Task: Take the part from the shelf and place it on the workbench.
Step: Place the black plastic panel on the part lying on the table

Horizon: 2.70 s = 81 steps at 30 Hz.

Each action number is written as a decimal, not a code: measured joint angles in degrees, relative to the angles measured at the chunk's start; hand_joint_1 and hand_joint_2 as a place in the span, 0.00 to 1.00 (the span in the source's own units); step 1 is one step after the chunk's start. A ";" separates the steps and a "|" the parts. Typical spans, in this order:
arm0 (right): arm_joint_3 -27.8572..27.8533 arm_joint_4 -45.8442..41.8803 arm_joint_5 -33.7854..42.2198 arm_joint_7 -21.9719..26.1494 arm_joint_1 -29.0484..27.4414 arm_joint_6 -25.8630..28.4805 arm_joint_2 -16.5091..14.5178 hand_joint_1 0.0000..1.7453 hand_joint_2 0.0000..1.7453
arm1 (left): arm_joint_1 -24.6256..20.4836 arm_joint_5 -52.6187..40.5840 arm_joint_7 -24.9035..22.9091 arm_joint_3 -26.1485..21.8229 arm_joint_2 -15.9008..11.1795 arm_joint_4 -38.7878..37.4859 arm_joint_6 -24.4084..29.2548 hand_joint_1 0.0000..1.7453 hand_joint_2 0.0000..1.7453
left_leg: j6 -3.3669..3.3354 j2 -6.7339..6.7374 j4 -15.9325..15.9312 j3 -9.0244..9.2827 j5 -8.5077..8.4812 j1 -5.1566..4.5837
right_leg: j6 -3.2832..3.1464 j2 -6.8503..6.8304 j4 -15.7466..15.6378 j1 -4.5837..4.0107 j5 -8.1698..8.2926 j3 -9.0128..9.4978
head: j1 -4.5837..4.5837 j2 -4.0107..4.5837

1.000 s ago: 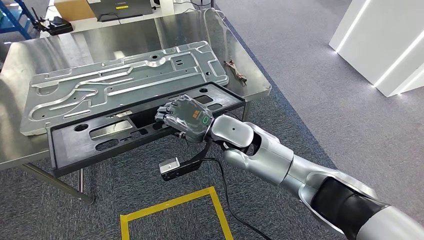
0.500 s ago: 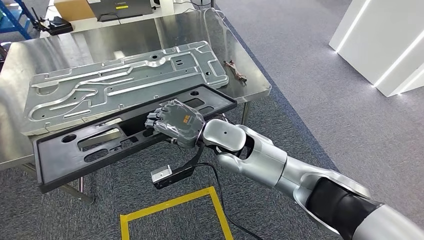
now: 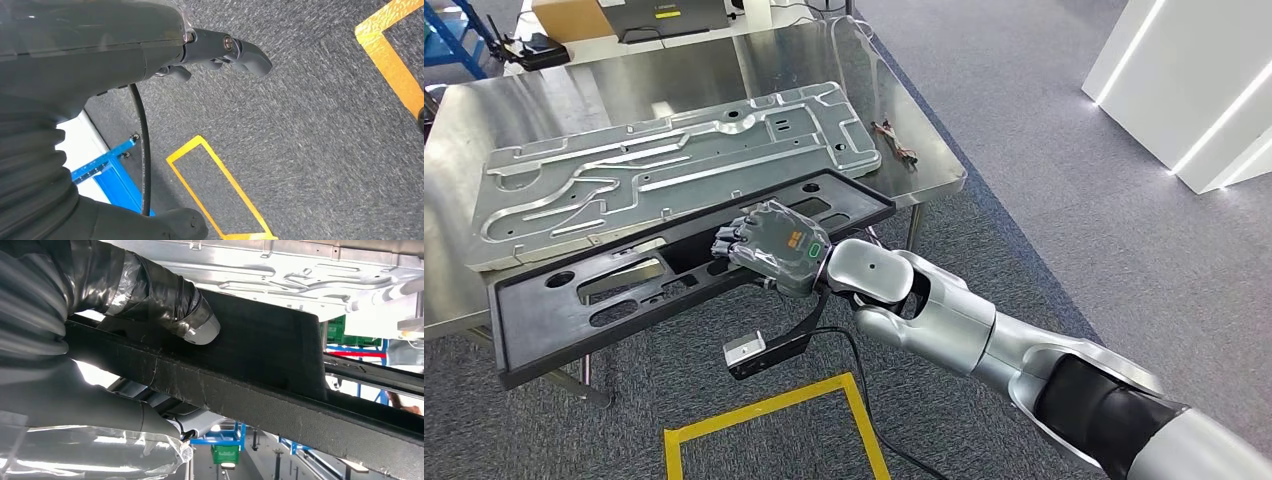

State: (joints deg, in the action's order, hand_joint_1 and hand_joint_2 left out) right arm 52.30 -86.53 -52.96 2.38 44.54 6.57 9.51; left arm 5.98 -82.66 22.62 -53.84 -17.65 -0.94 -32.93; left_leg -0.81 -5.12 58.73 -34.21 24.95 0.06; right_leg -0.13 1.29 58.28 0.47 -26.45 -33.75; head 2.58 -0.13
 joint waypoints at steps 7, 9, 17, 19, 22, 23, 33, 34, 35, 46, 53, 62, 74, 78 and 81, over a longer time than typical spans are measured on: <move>0.01 0.02 0.04 0.00 0.12 0.05 -0.42 1.00 1.00 | 0.00 -0.01 0.03 0.01 -0.05 0.00 -0.01 0.00 1.00 | -1.22 0.51 -2.34 1.55 -0.76 0.50 | 0.88 -0.15 0.47 -0.21 -0.51 0.32 | 0.02 -0.02; 0.01 0.01 0.04 0.01 0.16 0.05 -0.42 1.00 1.00 | 0.00 -0.01 0.03 0.01 -0.05 0.00 -0.01 0.00 1.00 | -1.28 0.52 -2.48 1.61 -0.78 0.55 | 0.90 -0.19 0.69 -0.23 -0.67 0.22 | 0.03 -0.01; 0.30 0.61 0.13 0.01 0.31 0.04 -0.43 1.00 1.00 | -0.04 -0.12 -0.03 -0.01 0.41 0.00 -0.03 0.00 1.00 | 0.00 0.69 -0.71 2.08 1.33 0.71 | 1.72 -0.31 2.26 0.98 0.62 -1.98 | 0.02 -0.01; 0.33 0.66 0.12 0.01 0.30 0.04 -0.49 1.00 1.00 | -0.09 -0.13 -0.07 0.00 0.41 -0.01 -0.04 0.00 1.00 | 0.76 0.62 -0.38 1.93 1.84 0.66 | 0.89 -0.19 0.96 0.68 0.43 -1.34 | 0.01 -0.01; 0.34 0.65 0.11 -0.01 0.41 0.03 -0.68 1.00 1.00 | -0.09 -0.14 -0.16 0.01 0.43 -0.01 -0.08 0.00 1.00 | 1.68 1.29 0.29 1.88 2.65 0.91 | -0.39 -0.54 0.61 0.70 0.25 -0.93 | 0.01 -0.01; 0.33 0.64 0.11 -0.01 0.48 0.04 -0.75 1.00 1.00 | -0.14 -0.14 -0.17 0.01 0.42 -0.01 -0.09 0.00 1.00 | 1.97 2.14 2.07 1.15 3.57 0.94 | -0.77 -0.74 0.43 0.80 0.15 -0.62 | 0.01 -0.01; 0.40 0.91 0.15 0.00 0.43 -0.01 -0.88 1.00 1.00 | -0.34 -0.13 -0.13 0.01 0.15 0.00 -0.26 0.00 1.00 | 1.54 5.36 1.47 -1.61 -1.23 0.64 | -0.65 -2.30 0.22 0.24 -2.82 3.11 | 0.01 0.00; 0.40 0.91 0.18 0.00 0.46 -0.02 -0.88 1.00 1.00 | -0.34 -0.12 -0.13 0.00 0.14 0.00 -0.30 0.00 1.00 | 1.29 5.44 0.77 -1.28 -0.91 0.43 | -0.37 -2.38 0.10 0.16 -2.93 3.16 | 0.01 0.00; 0.40 0.90 0.20 0.00 0.48 -0.04 -0.88 1.00 1.00 | -0.31 -0.11 -0.11 -0.01 0.14 0.00 -0.32 0.00 1.00 | 1.03 5.36 0.43 -1.21 -0.79 0.30 | -0.07 -2.45 -0.04 0.12 -2.98 3.17 | 0.01 0.00; 0.40 0.99 0.32 0.00 0.47 -0.30 -0.81 1.00 1.00 | -0.32 -0.12 -0.12 -0.01 0.22 -0.01 -0.38 0.00 1.00 | -0.77 3.99 -0.58 1.66 1.01 0.29 | 0.26 -1.76 8.09 0.04 -0.96 -4.88 | 0.02 -0.01; 0.33 0.91 0.36 -0.03 0.57 -0.46 -0.79 1.00 1.00 | -0.31 -0.25 -0.20 -0.01 0.34 0.00 -0.36 0.00 1.00 | 1.27 3.95 0.75 1.83 3.06 0.29 | -1.36 -1.48 -0.49 -0.01 1.18 -0.92 | -0.01 0.00; 0.36 1.21 0.26 -0.24 0.19 -1.00 -0.69 1.00 1.00 | -0.16 -0.74 -0.33 -0.02 0.20 0.00 -0.18 0.00 1.00 | 2.98 5.07 4.24 -3.00 -0.45 1.39 | -0.95 -1.67 -0.69 0.36 -1.58 2.80 | 0.00 0.00; 0.03 2.17 -2.84 -1.30 0.32 -1.05 0.52 1.00 1.00 | -0.41 -2.42 -0.38 -0.12 0.33 0.00 0.56 0.00 1.00 | -0.69 4.66 -0.52 0.51 0.24 0.50 | 0.97 -1.53 16.26 0.23 -7.70 -7.02 | 0.01 -0.01; 0.17 2.76 -3.90 -1.80 0.45 -0.97 0.56 1.00 1.00 | -0.74 -3.21 -0.64 -0.12 0.78 0.00 0.78 0.00 1.00 | -0.42 4.28 -0.34 2.01 1.49 -0.11 | -0.66 -1.47 3.20 -0.33 0.88 -2.35 | 0.01 0.00; 0.34 3.03 -3.97 -1.87 0.55 -0.91 0.55 1.00 1.00 | -1.25 -3.36 -0.81 -0.12 1.01 0.00 0.90 0.00 1.00 | 0.46 4.17 -0.47 1.99 1.83 0.00 | -1.14 -1.39 0.35 -0.66 0.96 -1.35 | 0.05 0.00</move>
State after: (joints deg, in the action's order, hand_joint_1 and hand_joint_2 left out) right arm 52.64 -83.50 -56.93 0.51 45.09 5.66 10.06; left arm 4.72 -86.01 21.80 -53.96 -16.64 -0.94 -32.03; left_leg -0.35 -0.95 58.26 -32.22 26.78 0.07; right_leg -1.27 -0.10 58.63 -0.19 -25.48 -35.10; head 2.63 -0.13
